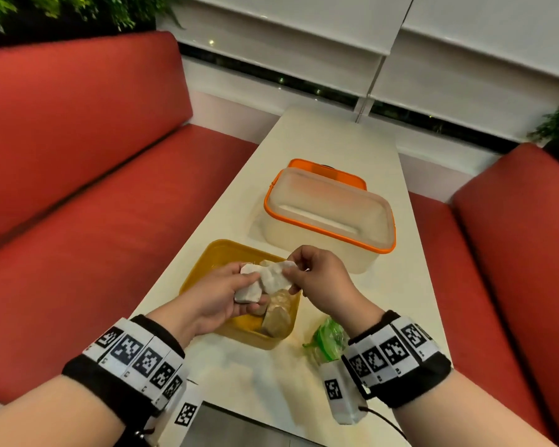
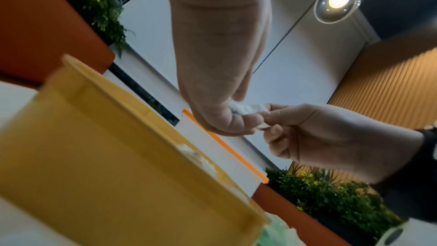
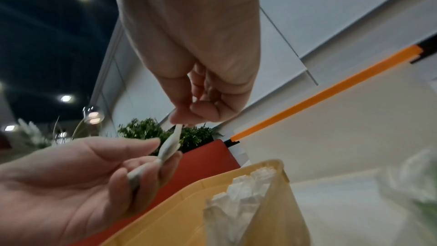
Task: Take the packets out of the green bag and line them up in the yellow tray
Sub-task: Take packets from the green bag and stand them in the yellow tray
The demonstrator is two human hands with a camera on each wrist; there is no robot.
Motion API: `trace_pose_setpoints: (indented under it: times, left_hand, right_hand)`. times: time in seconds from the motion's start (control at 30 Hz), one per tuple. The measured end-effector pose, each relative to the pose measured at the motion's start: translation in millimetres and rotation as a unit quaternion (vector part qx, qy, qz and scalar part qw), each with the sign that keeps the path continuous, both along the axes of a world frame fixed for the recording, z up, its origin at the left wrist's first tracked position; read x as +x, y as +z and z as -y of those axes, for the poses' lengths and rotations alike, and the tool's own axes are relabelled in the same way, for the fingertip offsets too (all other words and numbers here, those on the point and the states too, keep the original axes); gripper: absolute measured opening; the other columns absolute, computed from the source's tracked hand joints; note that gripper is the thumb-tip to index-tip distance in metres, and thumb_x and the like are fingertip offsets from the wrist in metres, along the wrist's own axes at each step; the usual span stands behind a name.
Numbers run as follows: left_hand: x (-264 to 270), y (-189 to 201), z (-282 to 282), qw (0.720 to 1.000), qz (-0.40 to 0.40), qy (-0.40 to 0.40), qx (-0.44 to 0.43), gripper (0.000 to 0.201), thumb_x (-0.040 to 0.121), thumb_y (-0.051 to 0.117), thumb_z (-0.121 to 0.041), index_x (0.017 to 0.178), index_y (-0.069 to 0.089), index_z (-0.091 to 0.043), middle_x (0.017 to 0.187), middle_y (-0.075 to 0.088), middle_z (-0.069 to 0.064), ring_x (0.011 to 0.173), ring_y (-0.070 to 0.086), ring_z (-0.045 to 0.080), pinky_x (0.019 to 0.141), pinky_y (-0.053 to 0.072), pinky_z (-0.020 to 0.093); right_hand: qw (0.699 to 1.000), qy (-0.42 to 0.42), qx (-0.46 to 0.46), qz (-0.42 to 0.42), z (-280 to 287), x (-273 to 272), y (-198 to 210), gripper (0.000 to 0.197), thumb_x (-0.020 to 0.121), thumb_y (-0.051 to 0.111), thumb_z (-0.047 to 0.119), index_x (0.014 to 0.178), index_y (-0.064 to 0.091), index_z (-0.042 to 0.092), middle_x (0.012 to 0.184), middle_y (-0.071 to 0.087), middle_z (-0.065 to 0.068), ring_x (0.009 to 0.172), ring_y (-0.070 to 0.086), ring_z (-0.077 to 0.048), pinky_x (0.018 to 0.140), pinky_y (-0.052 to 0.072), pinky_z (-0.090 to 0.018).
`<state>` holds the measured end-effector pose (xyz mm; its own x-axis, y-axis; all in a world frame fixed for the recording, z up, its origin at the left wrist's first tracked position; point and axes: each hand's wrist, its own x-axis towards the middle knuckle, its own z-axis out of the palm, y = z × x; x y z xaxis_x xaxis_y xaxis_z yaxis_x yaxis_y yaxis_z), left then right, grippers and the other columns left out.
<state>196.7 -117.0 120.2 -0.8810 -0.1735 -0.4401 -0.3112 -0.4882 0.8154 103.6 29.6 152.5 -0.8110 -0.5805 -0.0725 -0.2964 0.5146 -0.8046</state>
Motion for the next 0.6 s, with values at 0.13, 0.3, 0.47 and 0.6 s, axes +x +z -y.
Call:
trace_pose_setpoints:
  times: [0.13,0.3,0.47,0.6]
  left_hand:
    - [5.0,-12.5,18.0,0.998,0.018,0.044,-0.047,0.025,0.097,0.043,-0.002,0.120,0.046,-0.013,0.093,0.066,0.015,0.077,0.067,0.021,0.053,0.055,0.023]
    - [8.9,-20.7,25.3,0.997,0.014,0.041,-0.061,0.022,0.098,0.042,-0.004,0.118,0.047,-0.012,0.092,0.065,0.014,0.078,0.064,0.021,0.054,0.055,0.022]
    - [13.5,-27.6,33.2,0.998,0.013,0.040,-0.054,0.022,0.098,0.042,-0.004,0.119,0.047,-0.012,0.091,0.065,0.014,0.076,0.064,0.020,0.057,0.055,0.023]
    - [12.8,-30.4,32.4,0.998,0.012,0.039,-0.051,0.024,0.098,0.043,-0.004,0.120,0.047,-0.010,0.090,0.064,0.014,0.076,0.064,0.020,0.058,0.054,0.023]
  right_hand:
    - [0.973,0.113,0.166,-0.110,20.2,-7.5,-8.1,0.007,0.086,0.059,0.012,0.079,0.060,0.011,0.075,0.061,-0.005,0.073,0.058,-0.023,0.061,0.045,-0.029]
    - [0.901,0.220,0.335,-0.164,49.1,-6.3,-30.4,0.010,0.088,0.053,0.014,0.092,0.062,0.016,0.086,0.060,-0.002,0.078,0.050,-0.019,0.065,0.040,-0.028]
    - [0.863,0.222,0.420,-0.169,64.7,-4.3,-41.4,0.020,0.091,0.048,0.017,0.106,0.061,0.019,0.098,0.062,-0.004,0.087,0.058,-0.022,0.075,0.054,-0.034]
    - [0.831,0.227,0.464,-0.206,65.1,-1.0,-39.4,0.024,0.085,0.058,0.030,0.106,0.062,0.019,0.100,0.062,-0.003,0.090,0.059,-0.023,0.077,0.053,-0.035]
